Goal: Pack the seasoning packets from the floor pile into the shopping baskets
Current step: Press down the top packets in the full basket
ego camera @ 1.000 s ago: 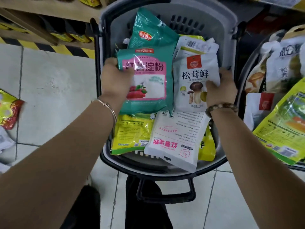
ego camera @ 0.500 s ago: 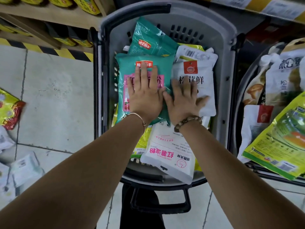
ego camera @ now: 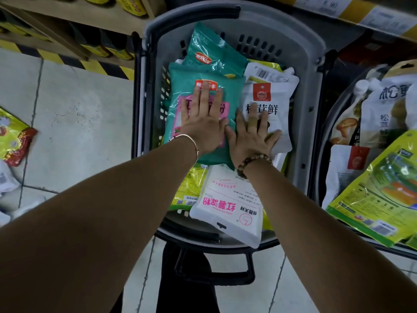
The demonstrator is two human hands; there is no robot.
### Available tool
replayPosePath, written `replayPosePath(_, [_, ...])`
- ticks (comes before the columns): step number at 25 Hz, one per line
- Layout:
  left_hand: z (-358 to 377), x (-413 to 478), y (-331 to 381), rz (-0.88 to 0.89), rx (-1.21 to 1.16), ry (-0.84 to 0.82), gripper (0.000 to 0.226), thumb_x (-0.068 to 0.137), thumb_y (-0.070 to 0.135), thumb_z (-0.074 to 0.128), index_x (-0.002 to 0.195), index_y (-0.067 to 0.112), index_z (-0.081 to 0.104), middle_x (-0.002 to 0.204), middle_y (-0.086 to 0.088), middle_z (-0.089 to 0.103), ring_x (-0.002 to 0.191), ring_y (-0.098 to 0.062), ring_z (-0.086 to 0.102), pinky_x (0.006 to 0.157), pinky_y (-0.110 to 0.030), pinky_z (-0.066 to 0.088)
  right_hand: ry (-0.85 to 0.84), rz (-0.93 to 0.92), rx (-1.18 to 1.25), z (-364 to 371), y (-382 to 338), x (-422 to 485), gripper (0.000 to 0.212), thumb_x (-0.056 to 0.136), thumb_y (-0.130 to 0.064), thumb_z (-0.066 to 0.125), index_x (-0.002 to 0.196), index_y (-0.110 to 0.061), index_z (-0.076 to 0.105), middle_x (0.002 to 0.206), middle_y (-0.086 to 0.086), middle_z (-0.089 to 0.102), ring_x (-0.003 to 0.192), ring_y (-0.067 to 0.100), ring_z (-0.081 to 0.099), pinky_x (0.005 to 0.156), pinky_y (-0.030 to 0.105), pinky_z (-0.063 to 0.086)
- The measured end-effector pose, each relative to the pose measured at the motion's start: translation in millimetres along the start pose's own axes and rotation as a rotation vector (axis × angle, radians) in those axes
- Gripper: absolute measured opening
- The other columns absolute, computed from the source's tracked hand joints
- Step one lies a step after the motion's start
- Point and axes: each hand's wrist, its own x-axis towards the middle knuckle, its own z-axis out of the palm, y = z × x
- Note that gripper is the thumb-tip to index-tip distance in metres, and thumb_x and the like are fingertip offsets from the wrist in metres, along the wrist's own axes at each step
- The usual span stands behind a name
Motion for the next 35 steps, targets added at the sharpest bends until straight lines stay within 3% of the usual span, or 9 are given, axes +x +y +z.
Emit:
replayPosePath(3, [-12,-1,-7,0.062,-0.077,-0.053,0.064,0.100,0.034,0.031,0.152,0.023,-0.006,0.158,-0.009,-0.019,0.145,-0.026,-0.018,0.116,-0.050,-0.008,-0.053,-0.003,0.001,-7,2,0,0.061,0.092,-0.060,0.006,0.147,-0.037,-0.003,0.154,-0.006,-0.021,0.141,0.022,-0.021,0.106,0.061,-0.011])
replayPosePath(6, [-25,-16,-18,0.112,-0.160,-0.019,0.061,0.096,0.023,0.041,0.151,0.023,0.015,0.160,-0.007,-0.001,0.147,-0.024,-0.001,0.117,-0.045,-0.004,-0.055,0.003,-0.018,-18,4,-6,0.059,0.094,-0.056,0.018,0.147,-0.036,0.003,0.156,-0.004,-0.014,0.143,0.022,-0.014,0.109,0.058,-0.006])
replayPosePath(10, [-43,-63,-47,0.041,-0.316,0.095,0.055,0.089,0.006,0.047,0.141,0.022,0.040,0.152,-0.006,0.031,0.143,-0.025,0.021,0.117,-0.046,0.011,0.094,0.010,0.056,-36,-14,-30,0.052,0.093,-0.036,0.044,0.142,-0.024,0.033,0.154,0.006,0.019,0.141,0.025,0.017,0.114,0.054,0.005])
replayPosePath(12, [-51,-92,-71,-0.038,-0.418,0.162,0.052,0.087,0.005,0.046,0.137,0.019,0.047,0.148,-0.009,0.039,0.138,-0.026,0.032,0.113,-0.045,0.020,0.189,-0.081,0.036,-40,-36,-50,0.047,0.091,-0.027,0.050,0.137,-0.019,0.044,0.149,0.009,0.032,0.135,0.026,0.030,0.113,0.051,0.011])
replayPosePath(17, [-60,-177,-163,-0.323,-0.648,0.240,0.046,0.088,0.007,0.053,0.133,0.018,0.051,0.143,-0.007,0.045,0.131,-0.026,0.044,0.110,-0.046,0.028,0.205,-0.332,0.000,-39,-143,-92,0.045,0.086,-0.021,0.059,0.130,-0.016,0.052,0.143,0.009,0.042,0.132,0.025,0.038,0.112,0.046,0.011])
replayPosePath(21, [-57,-260,-258,-0.568,-0.747,0.309,0.044,0.090,0.008,0.054,0.134,0.015,0.051,0.143,-0.007,0.045,0.129,-0.027,0.045,0.109,-0.047,0.030,0.078,-0.542,-0.121,-21,-255,-121,0.047,0.085,-0.020,0.060,0.131,-0.016,0.052,0.142,0.009,0.043,0.129,0.028,0.042,0.112,0.046,0.014])
replayPosePath(24, [-55,-321,-323,-0.755,-0.857,0.359,0.042,0.091,0.007,0.053,0.132,0.014,0.052,0.141,-0.006,0.047,0.122,-0.028,0.050,0.107,-0.046,0.033,-0.031,-0.673,-0.225,6,-338,-150,0.046,0.089,-0.025,0.053,0.135,-0.021,0.046,0.147,0.005,0.037,0.134,0.022,0.035,0.115,0.044,0.010])
replayPosePath(30, [-36,-423,-445,-0.975,-0.959,0.450,0.041,0.091,0.008,0.052,0.131,0.015,0.051,0.139,-0.004,0.048,0.125,-0.023,0.046,0.107,-0.044,0.032,-0.183,-0.831,-0.331,81,-489,-216,0.045,0.093,-0.028,0.046,0.138,-0.025,0.042,0.149,0.001,0.033,0.136,0.015,0.030,0.115,0.039,0.002])
replayPosePath(35, [3,-473,-512,-1.107,-0.993,0.411,0.043,0.091,0.011,0.051,0.134,0.015,0.049,0.140,-0.004,0.047,0.127,-0.022,0.044,0.111,-0.042,0.028,-0.257,-0.927,-0.418,135,-580,-241,0.043,0.094,-0.027,0.044,0.137,-0.025,0.043,0.147,0.000,0.036,0.135,0.015,0.032,0.114,0.038,-0.001])
